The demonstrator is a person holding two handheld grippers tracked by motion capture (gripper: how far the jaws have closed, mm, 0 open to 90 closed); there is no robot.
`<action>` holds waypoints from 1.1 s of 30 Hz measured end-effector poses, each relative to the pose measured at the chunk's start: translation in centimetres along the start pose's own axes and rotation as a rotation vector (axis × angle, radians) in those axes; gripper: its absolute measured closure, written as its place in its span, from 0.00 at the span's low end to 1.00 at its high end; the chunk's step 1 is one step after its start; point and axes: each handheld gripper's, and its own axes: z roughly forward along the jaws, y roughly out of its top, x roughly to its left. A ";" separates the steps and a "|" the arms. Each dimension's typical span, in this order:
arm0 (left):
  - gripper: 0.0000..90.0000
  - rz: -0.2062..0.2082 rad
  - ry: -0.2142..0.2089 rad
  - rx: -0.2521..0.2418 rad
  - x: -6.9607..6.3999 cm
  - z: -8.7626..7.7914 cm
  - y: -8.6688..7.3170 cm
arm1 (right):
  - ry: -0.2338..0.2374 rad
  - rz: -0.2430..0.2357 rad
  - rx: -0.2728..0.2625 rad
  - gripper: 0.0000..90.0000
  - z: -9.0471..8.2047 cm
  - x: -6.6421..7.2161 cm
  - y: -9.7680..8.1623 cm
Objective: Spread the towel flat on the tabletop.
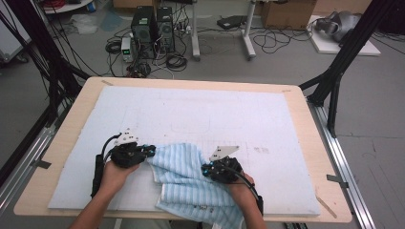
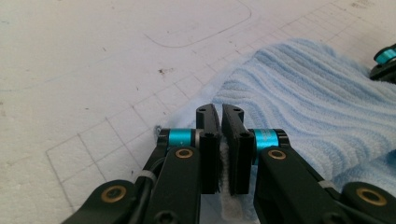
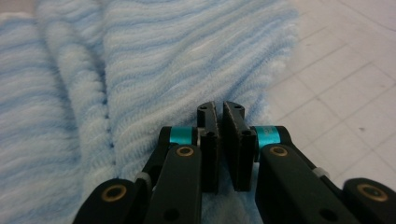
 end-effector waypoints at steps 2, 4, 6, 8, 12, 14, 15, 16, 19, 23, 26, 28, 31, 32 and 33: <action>0.94 -0.004 0.001 -0.006 0.0 -0.1 -0.2 | 0.073 0.022 -0.001 0.90 0.1 0.0 -0.1; 0.94 -0.007 0.004 0.000 0.0 -0.2 -0.4 | 0.099 0.041 -0.007 0.83 0.1 -0.1 -0.1; 0.94 -0.006 0.003 0.001 0.0 -0.2 -0.4 | 0.078 0.086 -0.040 0.78 -0.2 -0.5 -0.1; 0.94 -0.005 0.003 -0.004 -0.1 -0.2 -0.3 | 0.029 0.125 -0.080 0.75 -0.8 -1.0 0.0; 0.94 -0.004 0.002 0.000 0.0 -0.3 -0.3 | -0.138 0.233 -0.115 0.73 -1.6 -2.6 0.0; 0.94 -0.004 0.002 0.001 0.0 -0.3 -0.3 | -0.207 0.228 -0.052 0.75 -1.1 -3.2 0.2; 0.94 -0.003 0.001 0.001 0.0 -0.3 -0.3 | -0.203 0.224 -0.032 0.75 -0.8 -3.3 0.3; 0.94 -0.004 0.002 0.000 0.0 -0.3 -0.3 | -0.196 0.216 -0.009 0.76 -0.4 -3.2 0.5; 0.94 -0.006 0.002 -0.001 0.1 -0.3 -0.4 | -0.136 0.158 0.017 0.71 0.6 -2.6 1.0; 0.94 -0.005 -0.001 0.003 0.1 -0.3 -0.4 | -0.094 0.112 0.019 0.63 1.0 -1.8 1.3; 0.94 0.000 -0.001 0.005 0.0 -0.2 -0.4 | -0.087 0.078 0.027 0.69 1.1 -1.3 1.4; 0.94 0.001 -0.001 0.007 0.0 -0.2 -0.4 | -0.072 0.077 0.035 0.75 1.2 -1.0 1.5; 0.94 -0.004 -0.001 0.001 0.0 -0.2 -0.4 | -0.035 0.111 0.038 0.85 1.2 -1.0 1.5; 0.94 -0.004 -0.001 0.001 0.0 -0.2 -0.4 | -0.006 0.118 0.037 0.94 1.2 -1.0 1.5; 0.94 -0.002 -0.001 0.000 0.0 -0.2 -0.4 | -0.004 0.114 0.043 0.95 1.2 -0.9 1.6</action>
